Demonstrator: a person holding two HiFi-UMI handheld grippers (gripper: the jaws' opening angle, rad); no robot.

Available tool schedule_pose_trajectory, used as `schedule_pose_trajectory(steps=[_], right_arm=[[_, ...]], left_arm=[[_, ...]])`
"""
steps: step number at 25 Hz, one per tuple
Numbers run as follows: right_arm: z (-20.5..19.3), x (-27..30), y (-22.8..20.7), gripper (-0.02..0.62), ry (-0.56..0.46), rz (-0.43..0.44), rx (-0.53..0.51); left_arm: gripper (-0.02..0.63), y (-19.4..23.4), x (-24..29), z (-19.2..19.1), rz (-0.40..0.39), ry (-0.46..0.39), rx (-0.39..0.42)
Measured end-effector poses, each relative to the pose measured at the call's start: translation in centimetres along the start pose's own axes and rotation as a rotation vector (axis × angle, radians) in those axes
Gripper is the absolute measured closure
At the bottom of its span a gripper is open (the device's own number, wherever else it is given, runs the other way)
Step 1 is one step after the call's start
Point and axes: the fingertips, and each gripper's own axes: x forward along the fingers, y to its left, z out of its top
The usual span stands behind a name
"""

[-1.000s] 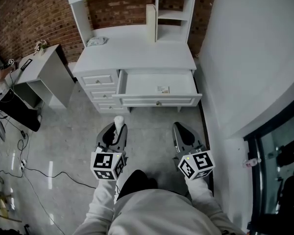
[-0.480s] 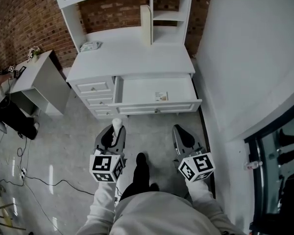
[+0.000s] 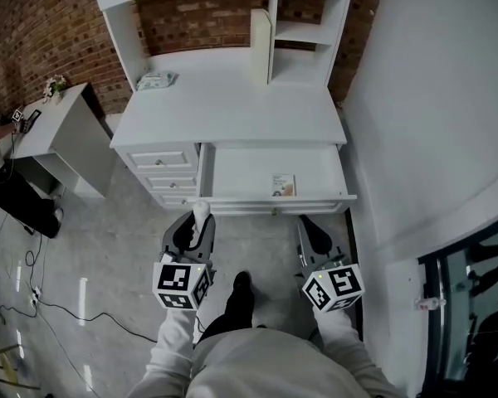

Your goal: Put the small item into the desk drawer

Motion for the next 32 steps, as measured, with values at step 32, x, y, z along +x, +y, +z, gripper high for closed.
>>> schedule_pose_trajectory(steps=[32], right_arm=[[2.1, 20.2, -4.8, 0.568, -0.005, -0.045, -0.02]], left_arm=[[0.469, 11.1, 18.3, 2.3, -0.076, 0.018, 0.02]])
